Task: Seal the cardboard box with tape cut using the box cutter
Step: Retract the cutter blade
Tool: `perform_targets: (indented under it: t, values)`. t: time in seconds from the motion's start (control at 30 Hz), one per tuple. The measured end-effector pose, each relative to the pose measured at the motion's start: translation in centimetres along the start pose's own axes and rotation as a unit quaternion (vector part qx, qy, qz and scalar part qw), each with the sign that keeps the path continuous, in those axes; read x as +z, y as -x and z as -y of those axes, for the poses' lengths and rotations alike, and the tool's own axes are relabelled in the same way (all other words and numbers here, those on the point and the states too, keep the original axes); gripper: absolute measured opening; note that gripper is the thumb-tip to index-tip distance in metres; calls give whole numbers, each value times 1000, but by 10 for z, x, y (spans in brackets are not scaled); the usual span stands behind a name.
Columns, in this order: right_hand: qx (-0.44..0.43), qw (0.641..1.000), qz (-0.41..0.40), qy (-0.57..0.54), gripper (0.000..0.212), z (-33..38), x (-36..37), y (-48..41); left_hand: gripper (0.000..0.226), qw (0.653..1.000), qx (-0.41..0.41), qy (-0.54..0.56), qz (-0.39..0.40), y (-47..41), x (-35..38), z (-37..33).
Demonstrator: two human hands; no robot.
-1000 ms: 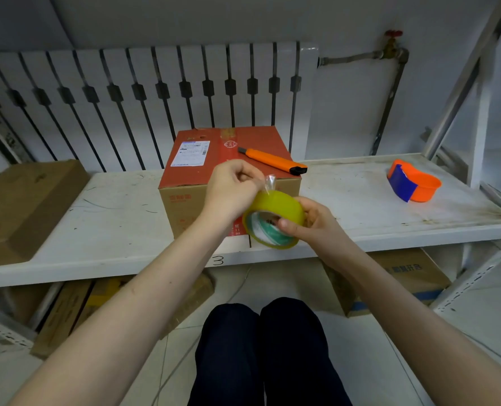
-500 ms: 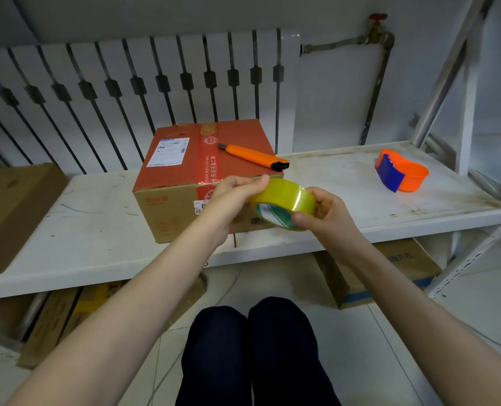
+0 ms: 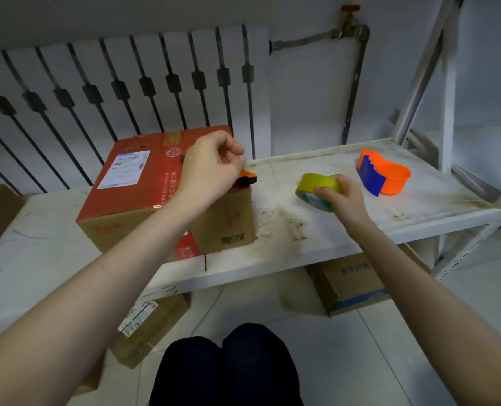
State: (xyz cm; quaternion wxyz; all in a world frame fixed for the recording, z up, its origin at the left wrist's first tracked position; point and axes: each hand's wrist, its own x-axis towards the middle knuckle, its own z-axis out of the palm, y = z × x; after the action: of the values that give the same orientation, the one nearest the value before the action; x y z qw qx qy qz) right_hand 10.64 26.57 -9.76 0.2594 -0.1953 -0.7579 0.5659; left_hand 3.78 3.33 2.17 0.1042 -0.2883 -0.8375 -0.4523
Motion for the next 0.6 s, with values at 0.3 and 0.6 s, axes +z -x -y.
perform_targets:
  t: [0.3,0.6]
  values:
    - [-34,915,-96,390,46,-48,24,-93,7,988,21,-151,-2,-49,19,29]
    - [-34,920,-66,384,29,-53,52,-90,8,986,10,-164,9,-52,20,42]
